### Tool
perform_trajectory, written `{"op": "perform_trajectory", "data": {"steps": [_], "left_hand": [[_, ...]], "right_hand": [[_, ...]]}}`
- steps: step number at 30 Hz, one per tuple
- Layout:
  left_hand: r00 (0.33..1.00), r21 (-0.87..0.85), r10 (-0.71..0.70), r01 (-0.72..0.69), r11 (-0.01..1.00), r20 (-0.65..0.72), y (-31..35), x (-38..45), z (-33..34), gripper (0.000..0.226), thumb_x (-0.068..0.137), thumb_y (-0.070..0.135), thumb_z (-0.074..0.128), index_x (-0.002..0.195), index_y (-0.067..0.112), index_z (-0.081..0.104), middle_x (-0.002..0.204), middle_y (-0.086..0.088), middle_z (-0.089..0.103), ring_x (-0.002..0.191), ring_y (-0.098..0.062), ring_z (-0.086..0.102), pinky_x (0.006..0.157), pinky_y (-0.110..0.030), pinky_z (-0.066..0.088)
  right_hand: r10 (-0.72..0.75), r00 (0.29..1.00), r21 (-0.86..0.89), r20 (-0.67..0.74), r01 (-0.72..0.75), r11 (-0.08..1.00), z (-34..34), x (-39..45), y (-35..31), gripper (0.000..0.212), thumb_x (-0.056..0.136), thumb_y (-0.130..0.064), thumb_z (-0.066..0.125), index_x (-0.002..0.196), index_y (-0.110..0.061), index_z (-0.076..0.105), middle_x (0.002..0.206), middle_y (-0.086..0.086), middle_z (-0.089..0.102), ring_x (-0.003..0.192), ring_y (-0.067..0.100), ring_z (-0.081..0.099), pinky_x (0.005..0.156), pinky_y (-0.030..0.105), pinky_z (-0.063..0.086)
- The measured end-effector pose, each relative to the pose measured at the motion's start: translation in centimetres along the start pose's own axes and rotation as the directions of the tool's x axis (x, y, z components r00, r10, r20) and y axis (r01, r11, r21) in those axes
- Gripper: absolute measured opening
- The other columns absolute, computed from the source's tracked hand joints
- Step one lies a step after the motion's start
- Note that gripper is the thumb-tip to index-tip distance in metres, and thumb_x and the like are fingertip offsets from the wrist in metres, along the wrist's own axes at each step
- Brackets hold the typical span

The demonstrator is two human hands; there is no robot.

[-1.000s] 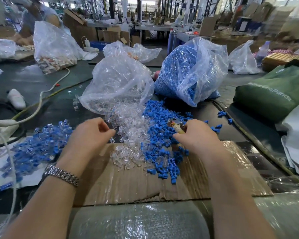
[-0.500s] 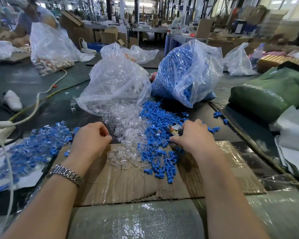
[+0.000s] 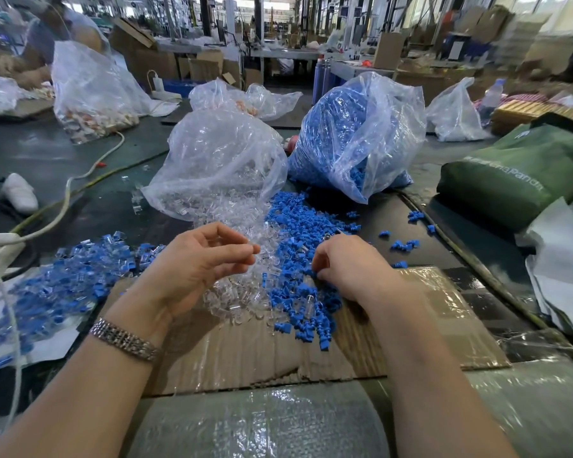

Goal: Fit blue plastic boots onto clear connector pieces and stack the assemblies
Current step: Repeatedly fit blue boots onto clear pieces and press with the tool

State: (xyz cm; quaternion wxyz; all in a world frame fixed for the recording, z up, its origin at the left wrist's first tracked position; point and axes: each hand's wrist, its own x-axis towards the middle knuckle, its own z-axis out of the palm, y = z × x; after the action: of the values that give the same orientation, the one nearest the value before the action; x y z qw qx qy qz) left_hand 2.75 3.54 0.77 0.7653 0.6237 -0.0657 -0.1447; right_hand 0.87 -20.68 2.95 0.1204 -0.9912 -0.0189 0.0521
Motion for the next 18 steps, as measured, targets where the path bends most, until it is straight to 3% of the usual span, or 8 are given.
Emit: {"op": "perform_trajectory", "data": {"steps": [4,7,9,11,13,18], "left_hand": [[0.995,-0.083,-0.007,0.015,0.996,0.095,-0.3,-0.1,1.1,0.023,0.067,0.005,0.087,0.087,0.009,0.077,0.11,-0.027,0.071,0.085,-0.027,0.073,0.073,-0.027,0.06],[0.993,-0.096,-0.006,0.018,0.995,0.12,-0.3,-0.3,1.5,0.025,0.075,0.001,0.081,0.1,0.005,0.078,0.109,-0.026,0.073,0.088,-0.028,0.075,0.075,-0.027,0.061],[0.993,-0.071,-0.018,0.027,0.997,0.119,-0.3,-0.4,1.8,0.027,0.077,0.001,0.076,0.104,0.003,0.078,0.11,-0.025,0.073,0.092,-0.028,0.075,0.077,-0.026,0.06],[0.994,-0.071,-0.026,0.034,0.997,0.108,-0.3,-0.5,2.1,0.026,0.077,0.001,0.075,0.103,0.001,0.077,0.111,-0.026,0.073,0.093,-0.029,0.075,0.076,-0.026,0.06],[0.995,-0.072,-0.019,0.026,0.997,0.095,-0.2,-0.6,2.4,0.024,0.077,0.001,0.074,0.101,0.001,0.078,0.111,-0.025,0.073,0.092,-0.028,0.076,0.075,-0.026,0.061],[0.997,-0.046,0.024,-0.02,0.999,0.079,0.1,-0.8,2.8,0.02,0.075,0.004,0.075,0.093,0.009,0.081,0.108,-0.022,0.075,0.091,-0.028,0.076,0.075,-0.026,0.06]], "right_hand": [[-0.014,0.998,-0.033,-0.058,0.012,0.999,0.3,0.3,0.3,0.013,0.098,-0.014,0.06,0.105,-0.021,0.069,0.109,0.001,0.068,0.107,0.022,0.059,0.09,0.041,0.053],[-0.087,0.975,0.243,-0.207,0.137,0.96,-0.1,0.0,0.3,0.009,0.1,-0.02,0.059,0.105,-0.022,0.066,0.097,-0.009,0.069,0.089,0.008,0.063,0.077,0.024,0.051],[-0.166,0.947,0.472,-0.276,0.284,0.835,-0.5,-0.6,-0.3,0.009,0.098,-0.019,0.067,0.102,-0.024,0.073,0.08,-0.018,0.069,0.073,-0.004,0.061,0.066,0.01,0.045],[-0.214,0.919,0.617,-0.331,0.382,0.688,-0.8,-1.2,-0.9,0.01,0.095,-0.015,0.072,0.1,-0.02,0.078,0.075,-0.02,0.07,0.07,-0.006,0.062,0.068,0.01,0.047],[-0.235,0.9,0.671,-0.366,0.431,0.604,-1.0,-1.4,-1.2,0.012,0.094,-0.011,0.072,0.102,-0.016,0.079,0.085,-0.011,0.074,0.077,-0.002,0.066,0.078,0.016,0.053],[-0.243,0.877,0.668,-0.415,0.475,0.573,-0.9,-1.2,-1.3,0.008,0.09,-0.009,0.076,0.097,-0.011,0.079,0.084,-0.003,0.076,0.079,0.007,0.07,0.08,0.023,0.058]]}}
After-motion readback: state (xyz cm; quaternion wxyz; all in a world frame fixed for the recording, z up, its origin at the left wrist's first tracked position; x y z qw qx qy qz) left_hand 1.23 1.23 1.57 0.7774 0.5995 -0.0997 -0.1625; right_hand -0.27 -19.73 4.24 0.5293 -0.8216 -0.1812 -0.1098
